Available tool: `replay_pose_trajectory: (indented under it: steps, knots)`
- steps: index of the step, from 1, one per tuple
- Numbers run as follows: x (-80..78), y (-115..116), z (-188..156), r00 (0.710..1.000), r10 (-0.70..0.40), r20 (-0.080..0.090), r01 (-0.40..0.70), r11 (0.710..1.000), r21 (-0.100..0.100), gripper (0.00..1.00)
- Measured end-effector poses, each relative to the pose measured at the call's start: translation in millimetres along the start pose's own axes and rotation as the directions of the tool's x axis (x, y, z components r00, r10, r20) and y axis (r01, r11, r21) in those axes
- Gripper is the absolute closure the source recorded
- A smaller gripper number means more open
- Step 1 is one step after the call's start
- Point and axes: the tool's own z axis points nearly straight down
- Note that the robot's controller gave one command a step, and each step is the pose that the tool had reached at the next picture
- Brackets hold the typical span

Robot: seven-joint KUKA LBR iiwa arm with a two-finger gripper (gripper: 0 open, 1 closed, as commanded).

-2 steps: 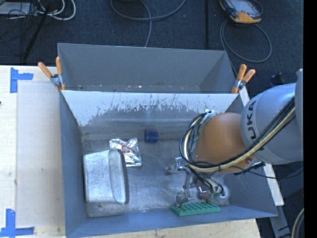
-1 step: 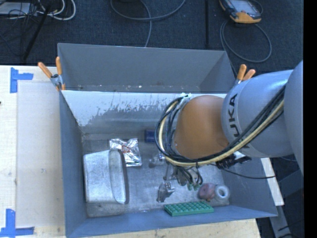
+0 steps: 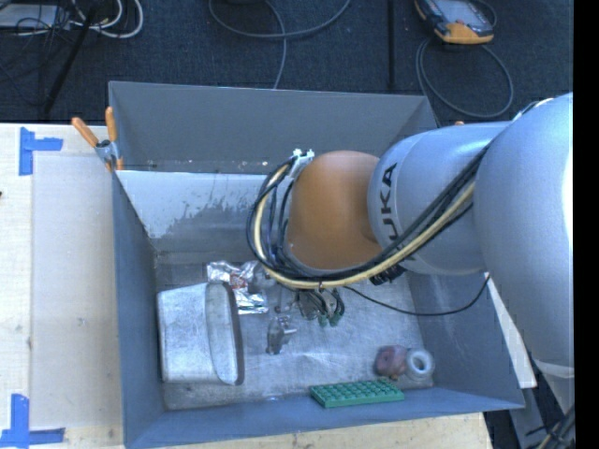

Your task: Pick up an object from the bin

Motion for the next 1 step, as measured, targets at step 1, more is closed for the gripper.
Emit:
replay_pose_trajectory:
  steps: [1]
  knots:
    - [-55.2,1.0,37.5,0.983,-0.184,-0.003,0.184,0.983,0.000,0.00]
